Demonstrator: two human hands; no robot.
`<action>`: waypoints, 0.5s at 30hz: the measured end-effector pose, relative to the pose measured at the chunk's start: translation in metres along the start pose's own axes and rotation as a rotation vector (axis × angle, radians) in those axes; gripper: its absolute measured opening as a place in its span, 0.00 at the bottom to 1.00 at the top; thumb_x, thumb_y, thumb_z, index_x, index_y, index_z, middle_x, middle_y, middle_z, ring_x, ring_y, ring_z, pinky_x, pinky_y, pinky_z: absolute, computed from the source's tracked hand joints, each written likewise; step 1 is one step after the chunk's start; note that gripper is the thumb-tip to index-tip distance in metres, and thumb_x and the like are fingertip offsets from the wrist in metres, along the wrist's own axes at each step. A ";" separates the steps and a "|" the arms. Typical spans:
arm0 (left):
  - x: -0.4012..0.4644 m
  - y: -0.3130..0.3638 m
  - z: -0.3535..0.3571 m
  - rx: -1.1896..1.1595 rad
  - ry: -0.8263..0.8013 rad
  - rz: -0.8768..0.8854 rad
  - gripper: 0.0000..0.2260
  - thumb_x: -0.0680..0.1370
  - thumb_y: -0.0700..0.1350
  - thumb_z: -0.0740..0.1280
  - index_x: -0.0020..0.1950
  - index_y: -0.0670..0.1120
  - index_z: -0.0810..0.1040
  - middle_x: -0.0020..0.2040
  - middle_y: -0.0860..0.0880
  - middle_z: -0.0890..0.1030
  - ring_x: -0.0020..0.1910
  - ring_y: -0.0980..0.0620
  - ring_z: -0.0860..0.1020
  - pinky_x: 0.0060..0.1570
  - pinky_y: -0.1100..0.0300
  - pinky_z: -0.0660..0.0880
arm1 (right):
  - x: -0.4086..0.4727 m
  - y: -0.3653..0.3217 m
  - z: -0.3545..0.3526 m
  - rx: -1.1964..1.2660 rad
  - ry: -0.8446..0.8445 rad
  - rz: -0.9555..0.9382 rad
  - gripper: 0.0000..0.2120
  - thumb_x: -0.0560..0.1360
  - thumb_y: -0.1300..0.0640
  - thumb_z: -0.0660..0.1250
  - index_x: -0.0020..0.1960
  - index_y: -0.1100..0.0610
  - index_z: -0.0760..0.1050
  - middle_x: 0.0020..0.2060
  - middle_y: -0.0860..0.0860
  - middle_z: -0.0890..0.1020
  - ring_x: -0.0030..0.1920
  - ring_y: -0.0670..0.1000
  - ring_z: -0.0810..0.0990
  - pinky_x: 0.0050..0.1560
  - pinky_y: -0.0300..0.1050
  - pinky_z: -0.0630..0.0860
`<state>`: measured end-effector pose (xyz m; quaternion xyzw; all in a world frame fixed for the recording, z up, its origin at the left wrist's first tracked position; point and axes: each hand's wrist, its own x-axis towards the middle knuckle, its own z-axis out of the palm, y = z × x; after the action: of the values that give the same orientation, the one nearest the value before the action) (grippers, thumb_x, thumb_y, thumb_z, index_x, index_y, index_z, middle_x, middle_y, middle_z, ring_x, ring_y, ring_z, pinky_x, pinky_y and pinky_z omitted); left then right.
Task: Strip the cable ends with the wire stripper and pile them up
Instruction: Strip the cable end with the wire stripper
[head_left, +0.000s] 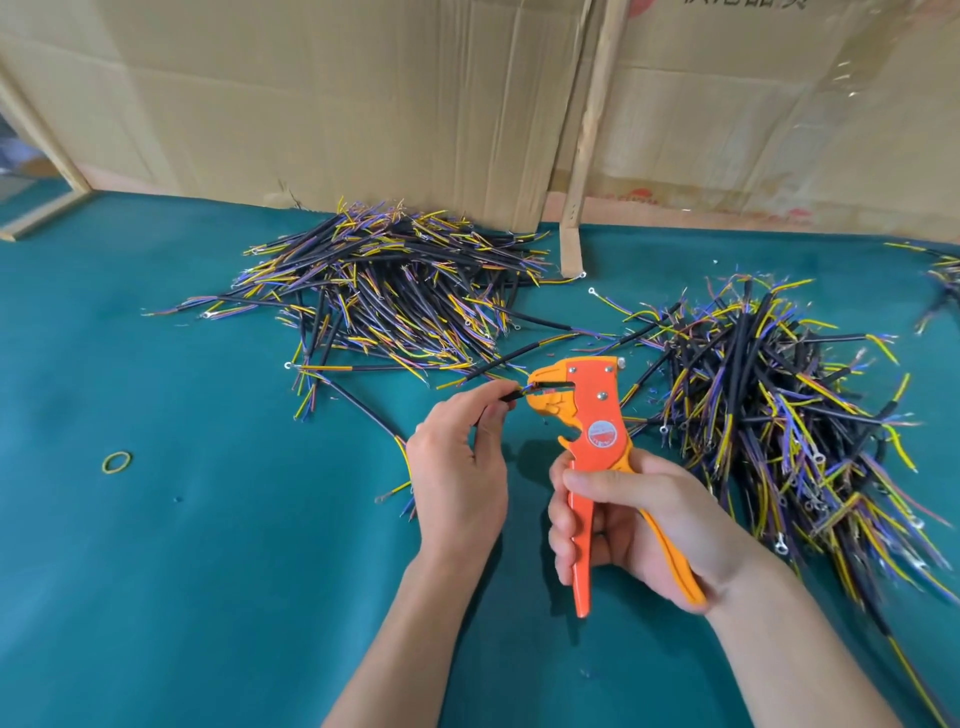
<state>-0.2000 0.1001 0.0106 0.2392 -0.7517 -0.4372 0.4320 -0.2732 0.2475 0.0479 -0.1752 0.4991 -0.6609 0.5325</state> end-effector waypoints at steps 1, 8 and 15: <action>0.000 0.000 0.000 0.003 0.001 0.005 0.12 0.79 0.44 0.65 0.57 0.60 0.78 0.50 0.69 0.82 0.50 0.57 0.82 0.53 0.50 0.79 | 0.000 0.000 0.000 0.005 0.000 -0.003 0.08 0.73 0.59 0.72 0.48 0.62 0.76 0.36 0.63 0.76 0.34 0.61 0.76 0.37 0.56 0.79; -0.002 -0.003 0.000 -0.012 0.005 -0.008 0.10 0.79 0.41 0.67 0.52 0.54 0.84 0.47 0.66 0.83 0.50 0.56 0.83 0.54 0.53 0.78 | 0.002 0.003 -0.001 0.030 -0.009 0.008 0.13 0.72 0.55 0.75 0.46 0.61 0.74 0.34 0.61 0.72 0.31 0.59 0.73 0.35 0.54 0.75; -0.002 -0.004 -0.001 -0.077 -0.008 -0.093 0.10 0.81 0.38 0.68 0.53 0.52 0.85 0.48 0.57 0.86 0.51 0.57 0.83 0.54 0.62 0.77 | 0.002 0.005 0.002 0.094 -0.033 0.012 0.13 0.74 0.52 0.75 0.43 0.61 0.75 0.32 0.59 0.71 0.29 0.57 0.71 0.32 0.51 0.73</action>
<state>-0.1984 0.0986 0.0063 0.2555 -0.7241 -0.4863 0.4170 -0.2698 0.2447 0.0436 -0.1575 0.4596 -0.6774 0.5523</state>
